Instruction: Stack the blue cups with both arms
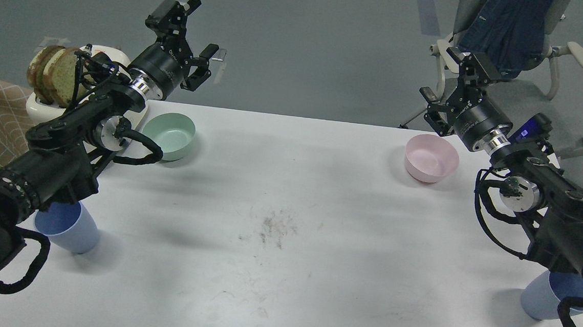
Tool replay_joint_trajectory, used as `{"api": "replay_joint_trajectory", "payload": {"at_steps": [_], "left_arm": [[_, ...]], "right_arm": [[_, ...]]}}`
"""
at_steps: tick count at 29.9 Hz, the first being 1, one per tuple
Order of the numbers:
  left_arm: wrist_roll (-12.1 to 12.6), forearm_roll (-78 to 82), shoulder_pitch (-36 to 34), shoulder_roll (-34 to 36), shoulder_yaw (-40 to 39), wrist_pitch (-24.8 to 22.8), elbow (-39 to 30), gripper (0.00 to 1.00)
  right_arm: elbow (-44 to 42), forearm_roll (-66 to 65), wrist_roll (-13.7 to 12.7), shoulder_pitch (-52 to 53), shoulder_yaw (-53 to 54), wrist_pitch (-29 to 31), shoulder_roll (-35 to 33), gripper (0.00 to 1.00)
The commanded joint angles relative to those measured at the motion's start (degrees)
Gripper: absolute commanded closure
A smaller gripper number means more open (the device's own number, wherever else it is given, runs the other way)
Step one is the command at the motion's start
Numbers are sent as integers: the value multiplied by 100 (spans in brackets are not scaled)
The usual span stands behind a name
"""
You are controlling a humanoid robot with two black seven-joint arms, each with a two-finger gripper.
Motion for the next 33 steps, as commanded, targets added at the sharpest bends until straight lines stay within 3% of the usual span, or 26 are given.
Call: {"api": "replay_joint_trajectory", "payload": {"at_steps": [1,10,14,33], "left_arm": [[-56,0,30,-13,-4,3,-1,2],[-65,-53,13,-118,5,12,16,2],[-202,-36,48,-110,14,29,16,2],[-202,8,39,-4,-224,-15,-54,2]], "right_arm": [[-7,4,-1,32,1,1,18,0],[11,30,-1,129,1,45,-52,0],[20,30,-1,173,1,71,-34,0],[55,21,-1,322,1,94,89,0]]}}
